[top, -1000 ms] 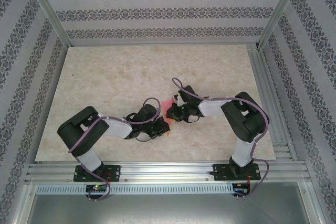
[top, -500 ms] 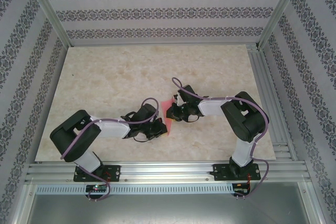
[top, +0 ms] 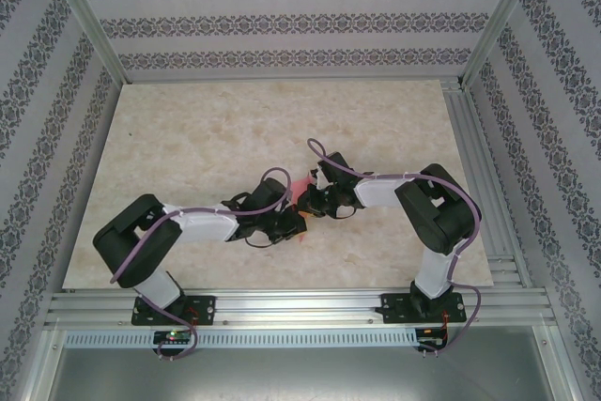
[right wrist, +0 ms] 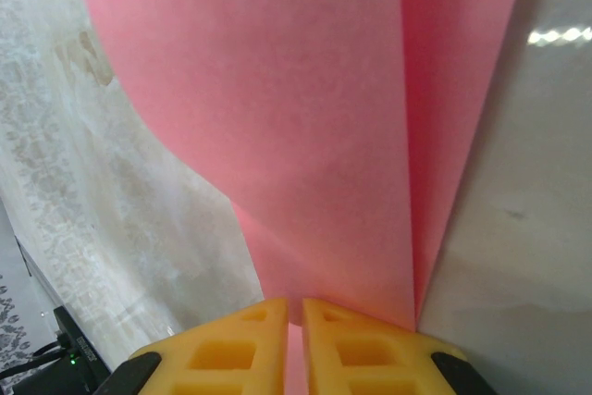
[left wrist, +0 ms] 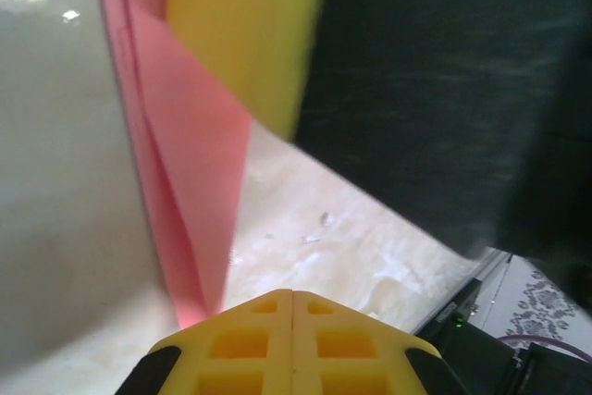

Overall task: Fold a paper plane with a square sheet of paper (fold left side to right side)
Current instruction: Fold the wing for the fifth time at the center of the table.

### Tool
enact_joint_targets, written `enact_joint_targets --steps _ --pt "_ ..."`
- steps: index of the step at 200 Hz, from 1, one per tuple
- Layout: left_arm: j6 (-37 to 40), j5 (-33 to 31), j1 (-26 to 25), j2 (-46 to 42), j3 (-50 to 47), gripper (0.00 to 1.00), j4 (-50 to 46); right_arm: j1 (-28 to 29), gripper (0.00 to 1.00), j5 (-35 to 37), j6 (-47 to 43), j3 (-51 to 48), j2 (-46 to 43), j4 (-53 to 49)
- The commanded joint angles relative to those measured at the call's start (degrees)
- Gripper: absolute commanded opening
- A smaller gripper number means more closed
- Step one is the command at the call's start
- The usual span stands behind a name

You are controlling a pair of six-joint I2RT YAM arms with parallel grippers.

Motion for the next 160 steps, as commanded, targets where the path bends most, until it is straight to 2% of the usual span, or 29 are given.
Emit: enact_joint_targets --steps 1,35,85,160 --pt "1.26 1.03 -1.04 1.88 0.9 0.0 2.11 -0.15 0.14 6.45 -1.19 -1.53 3.0 -4.6" --pt "2.3 0.42 -1.08 2.39 0.79 0.0 -0.32 -0.13 0.14 6.57 -1.27 -1.53 3.01 -4.8" --pt "3.45 2.85 -1.95 5.66 0.36 0.0 -1.95 -0.17 0.15 7.03 -1.57 -1.29 2.83 -5.58" --pt "3.64 2.65 -2.63 2.23 -2.8 0.0 -4.43 -0.16 0.15 7.2 -1.55 -1.09 3.18 -5.8"
